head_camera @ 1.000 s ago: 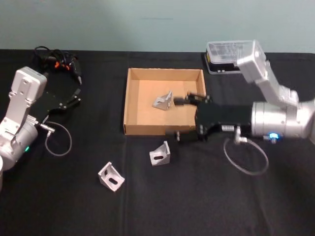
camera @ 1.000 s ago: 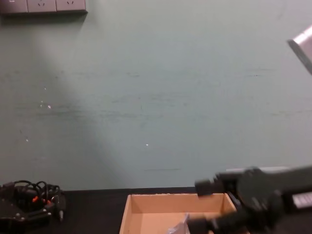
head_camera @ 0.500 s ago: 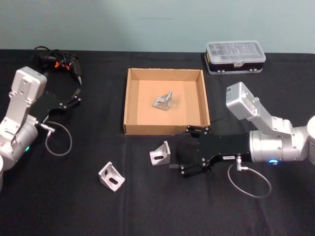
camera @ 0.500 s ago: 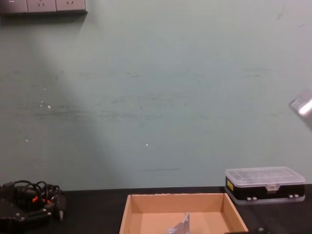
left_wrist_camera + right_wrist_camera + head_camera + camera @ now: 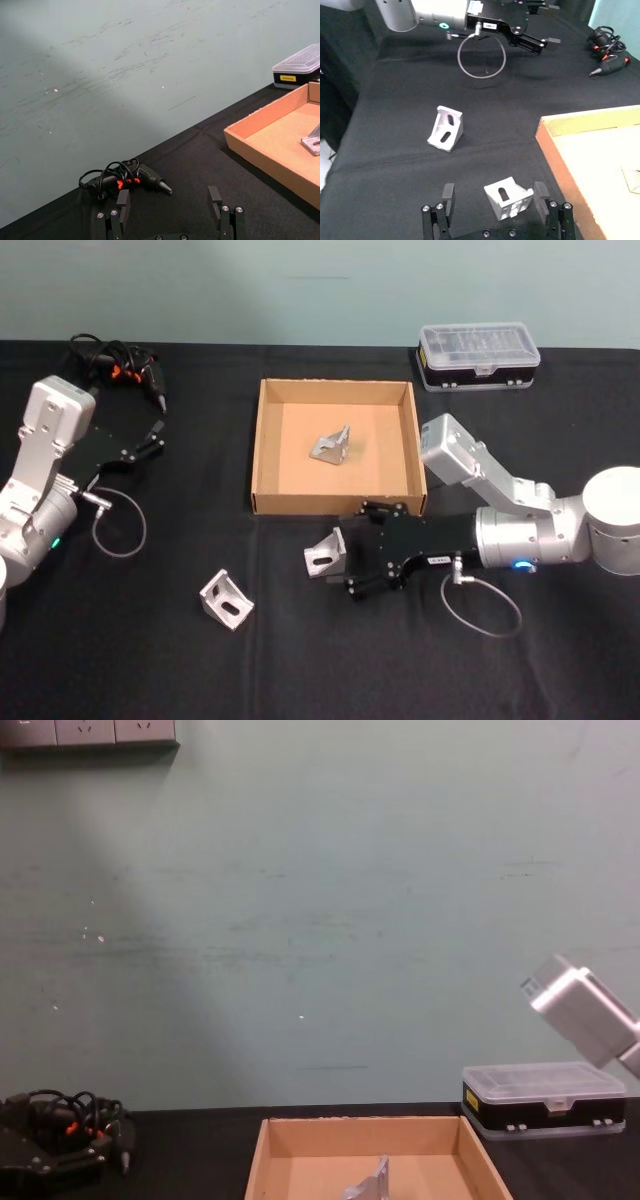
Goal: Use one hand to pick up the angle iron from the table and place it into the box.
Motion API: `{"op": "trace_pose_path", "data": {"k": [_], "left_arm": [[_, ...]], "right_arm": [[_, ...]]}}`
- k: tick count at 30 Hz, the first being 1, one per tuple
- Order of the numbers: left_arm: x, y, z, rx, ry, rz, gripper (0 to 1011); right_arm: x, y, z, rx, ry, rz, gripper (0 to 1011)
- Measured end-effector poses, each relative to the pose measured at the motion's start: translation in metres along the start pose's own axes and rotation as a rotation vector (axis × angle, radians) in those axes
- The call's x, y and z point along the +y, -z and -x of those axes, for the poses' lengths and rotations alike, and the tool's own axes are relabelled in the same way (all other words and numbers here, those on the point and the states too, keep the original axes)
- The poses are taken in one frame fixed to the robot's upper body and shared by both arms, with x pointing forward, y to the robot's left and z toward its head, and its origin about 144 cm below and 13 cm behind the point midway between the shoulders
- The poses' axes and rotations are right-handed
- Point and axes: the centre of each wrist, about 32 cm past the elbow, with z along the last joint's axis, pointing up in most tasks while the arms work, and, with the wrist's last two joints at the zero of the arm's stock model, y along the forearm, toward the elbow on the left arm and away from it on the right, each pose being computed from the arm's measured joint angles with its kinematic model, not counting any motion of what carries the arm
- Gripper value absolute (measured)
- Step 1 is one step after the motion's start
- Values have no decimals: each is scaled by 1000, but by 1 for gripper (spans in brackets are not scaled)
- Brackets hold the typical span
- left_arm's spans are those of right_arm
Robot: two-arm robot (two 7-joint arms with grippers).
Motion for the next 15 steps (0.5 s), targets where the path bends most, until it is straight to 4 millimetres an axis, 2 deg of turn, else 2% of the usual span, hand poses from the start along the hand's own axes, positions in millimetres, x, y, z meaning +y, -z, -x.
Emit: {"op": "trace_pose_path", "data": {"k": [15], "left_arm": [[0, 0, 0, 0, 0, 0, 1011]], "right_arm": [[11, 3, -11, 18, 24, 5, 1004]]}}
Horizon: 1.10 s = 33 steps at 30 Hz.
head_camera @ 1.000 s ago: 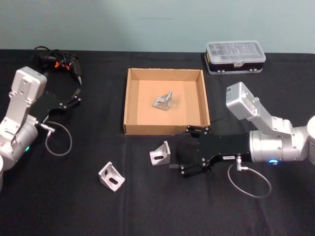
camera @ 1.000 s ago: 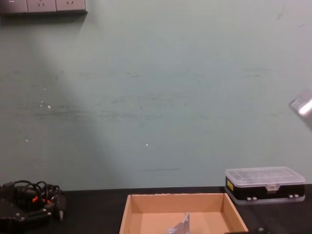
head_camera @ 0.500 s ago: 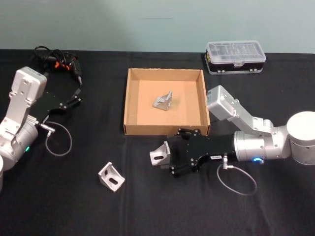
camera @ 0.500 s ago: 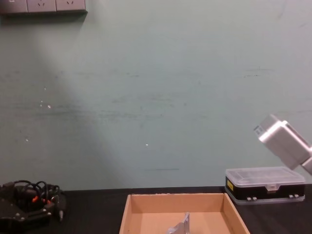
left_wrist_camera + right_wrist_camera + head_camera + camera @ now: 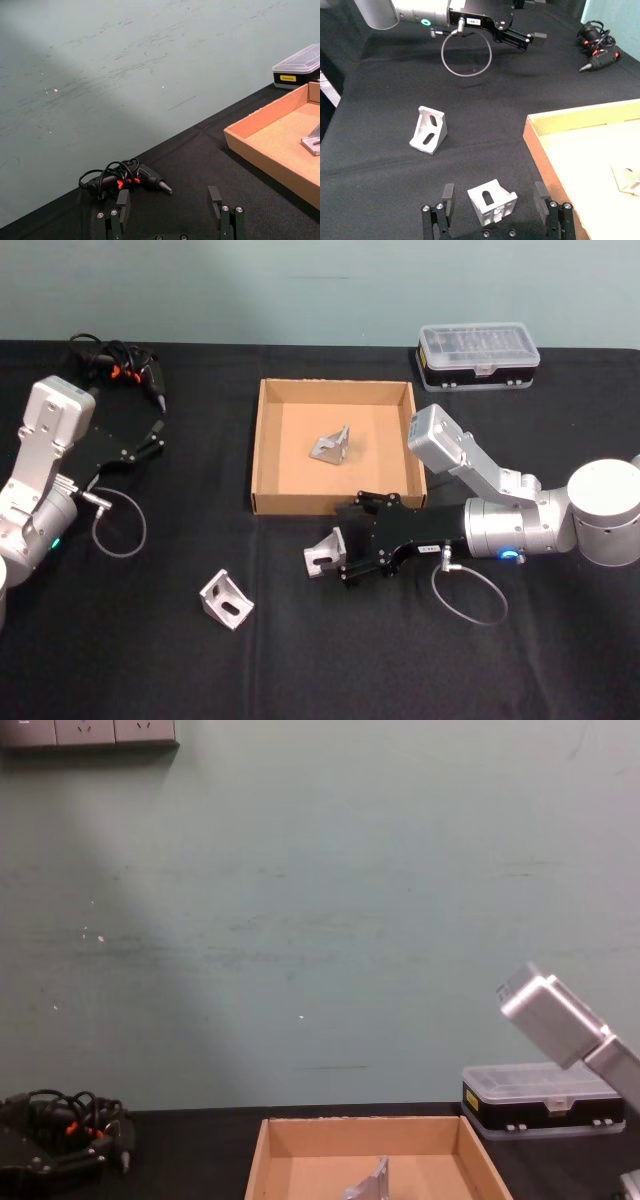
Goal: Use one hand to pick up the angle iron from the table and place it into the box.
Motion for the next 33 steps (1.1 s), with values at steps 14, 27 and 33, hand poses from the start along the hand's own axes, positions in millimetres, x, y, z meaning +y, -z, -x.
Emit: {"op": "trace_pose_path", "data": {"k": [14, 27, 33], "left_arm": [[0, 0, 0, 0, 0, 0, 1011], [0, 0, 0, 0, 0, 0, 1011], [0, 0, 0, 0, 0, 0, 1011]], "right_arm": [[10, 3, -7, 23, -17, 18, 1004], [18, 2, -5, 23, -38, 22, 1004], [18, 2, -5, 24, -38, 23, 997]]}}
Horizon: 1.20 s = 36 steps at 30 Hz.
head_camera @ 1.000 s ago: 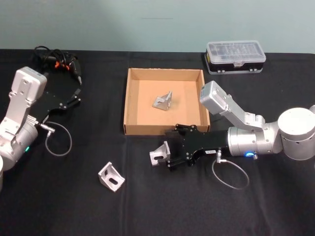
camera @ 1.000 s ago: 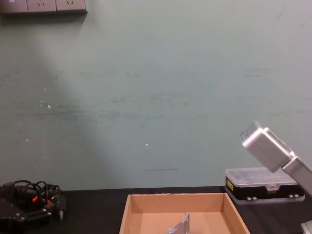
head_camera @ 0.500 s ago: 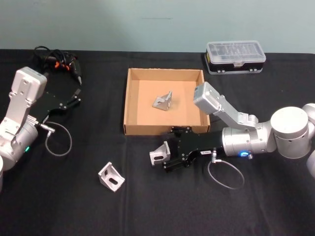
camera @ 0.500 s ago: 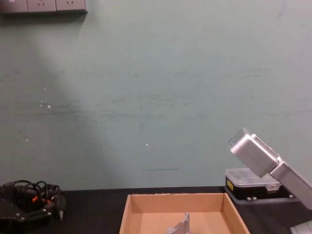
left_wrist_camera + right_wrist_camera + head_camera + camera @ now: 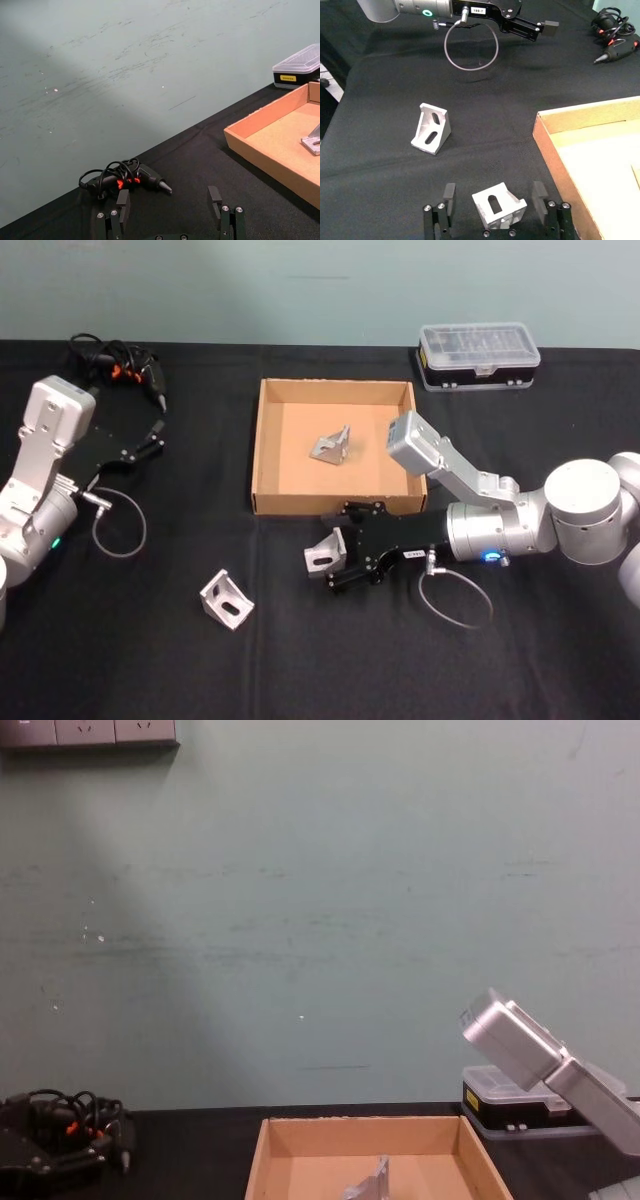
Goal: Use one hand to pick up the angle iron from the table and place it into the box.
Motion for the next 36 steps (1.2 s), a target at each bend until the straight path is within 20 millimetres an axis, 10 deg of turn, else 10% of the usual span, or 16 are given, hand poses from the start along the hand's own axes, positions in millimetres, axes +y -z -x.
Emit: {"op": "trace_pose_path", "data": {"k": [19, 36], "left_arm": [[0, 0, 0, 0, 0, 0, 1011], [0, 0, 0, 0, 0, 0, 1011]], "right_arm": [[-1, 0, 0, -1, 0, -2, 463], [-3, -1, 0, -2, 5, -17, 440]]}}
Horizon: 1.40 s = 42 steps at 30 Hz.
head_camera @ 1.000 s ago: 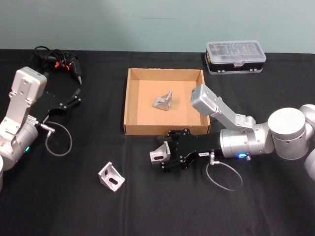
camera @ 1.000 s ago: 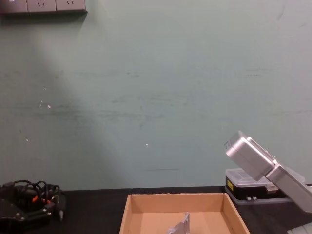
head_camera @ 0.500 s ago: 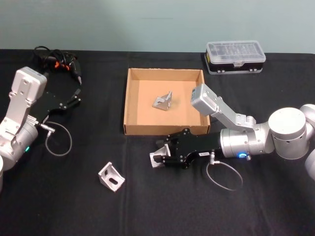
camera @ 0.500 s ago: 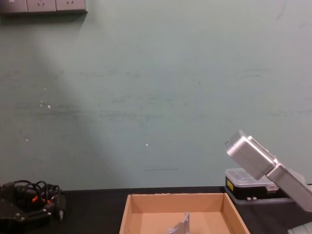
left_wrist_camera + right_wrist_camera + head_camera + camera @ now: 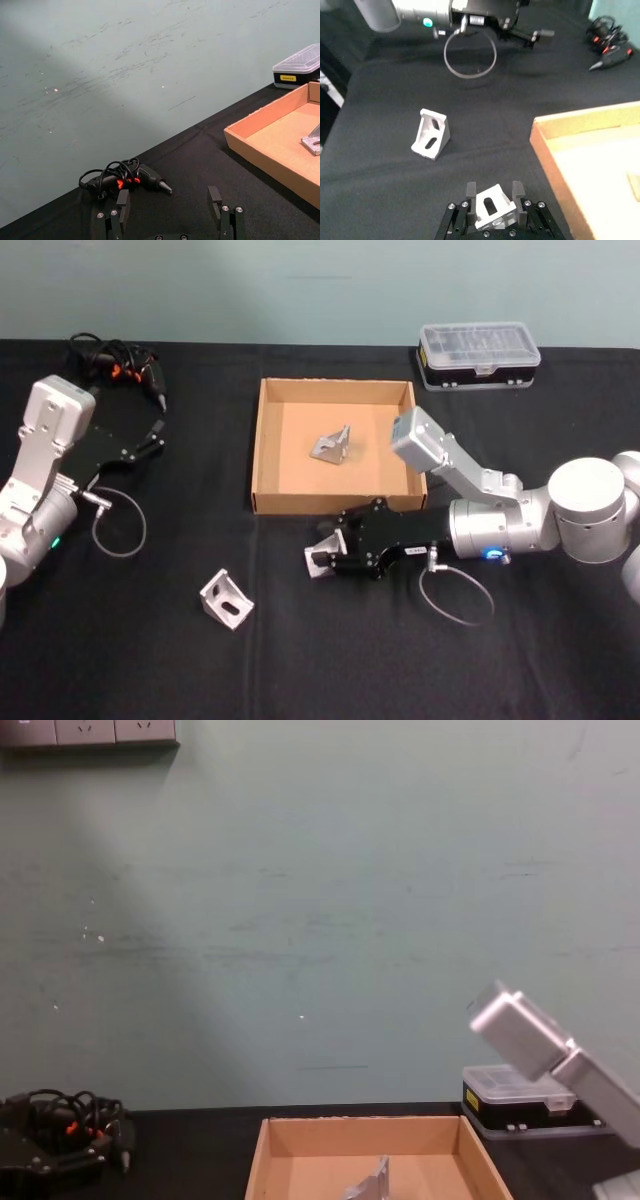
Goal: Use one hand to pick up the angle iron from the table and place it into the box.
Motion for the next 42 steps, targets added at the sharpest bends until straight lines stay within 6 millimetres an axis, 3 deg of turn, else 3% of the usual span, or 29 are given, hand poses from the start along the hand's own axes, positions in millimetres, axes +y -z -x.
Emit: {"op": "trace_pose_path", "data": {"k": [12, 20, 33, 42], "left_arm": [[0, 0, 0, 0, 0, 0, 1011], [0, 0, 0, 0, 0, 0, 1011], [0, 0, 0, 0, 0, 0, 1011], [0, 0, 0, 0, 0, 0, 1011]], "right_arm": [[-22, -36, -6, -2, 61, -163, 440], [-37, -62, -34, 40, 221, -206, 440], [-32, -64, -86, 150, 445, -139, 440], [-21, -60, -102, 186, 454, -59, 440]]}}
